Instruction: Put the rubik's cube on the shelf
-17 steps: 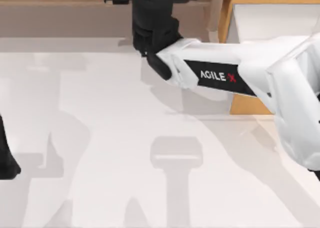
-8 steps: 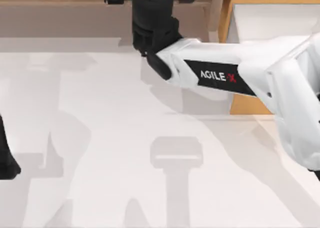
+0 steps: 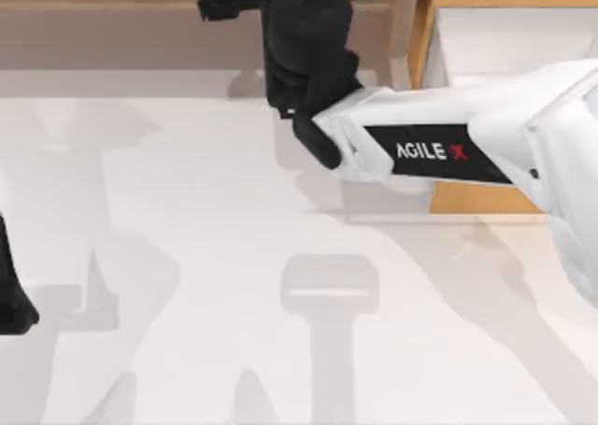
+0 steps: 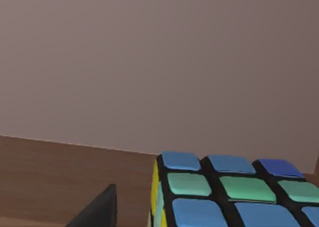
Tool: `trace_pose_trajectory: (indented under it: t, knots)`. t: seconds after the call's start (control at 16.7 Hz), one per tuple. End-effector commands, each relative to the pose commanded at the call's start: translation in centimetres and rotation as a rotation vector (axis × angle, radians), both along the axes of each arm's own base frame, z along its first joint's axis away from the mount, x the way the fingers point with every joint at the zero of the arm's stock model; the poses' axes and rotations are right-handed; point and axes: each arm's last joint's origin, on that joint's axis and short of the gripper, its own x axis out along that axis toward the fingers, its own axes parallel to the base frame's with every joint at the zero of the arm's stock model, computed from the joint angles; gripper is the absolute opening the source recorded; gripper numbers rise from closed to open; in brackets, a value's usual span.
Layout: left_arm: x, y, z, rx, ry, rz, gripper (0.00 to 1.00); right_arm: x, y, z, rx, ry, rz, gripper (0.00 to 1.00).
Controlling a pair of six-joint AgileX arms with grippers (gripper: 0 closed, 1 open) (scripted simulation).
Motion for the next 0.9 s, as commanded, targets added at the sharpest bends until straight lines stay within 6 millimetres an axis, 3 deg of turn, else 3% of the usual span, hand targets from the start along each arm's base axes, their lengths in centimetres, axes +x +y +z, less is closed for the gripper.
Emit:
trace_pose_trajectory:
  t: [0.18, 0.42, 0.66, 0.9]
  knots:
    - [0.0, 0.0, 0.0, 0.0, 0.0, 0.0, 1.0, -3.0, -1.5, -1.0, -0.151, -0.044, 0.057, 1.0]
    - [0.0, 0.0, 0.0, 0.0, 0.0, 0.0, 1.0, -8.2, -5.3, -4.2, -0.444, -0.081, 0.112, 1.0]
    - [0.0, 0.0, 0.0, 0.0, 0.0, 0.0, 1.0, -13.5, -11.4, -7.5, -0.792, -0.088, 0.116, 1.0]
    - [0.0, 0.0, 0.0, 0.0, 0.0, 0.0, 1.0, -17.6, -18.0, -9.2, -1.12, -0.059, 0.067, 1.0]
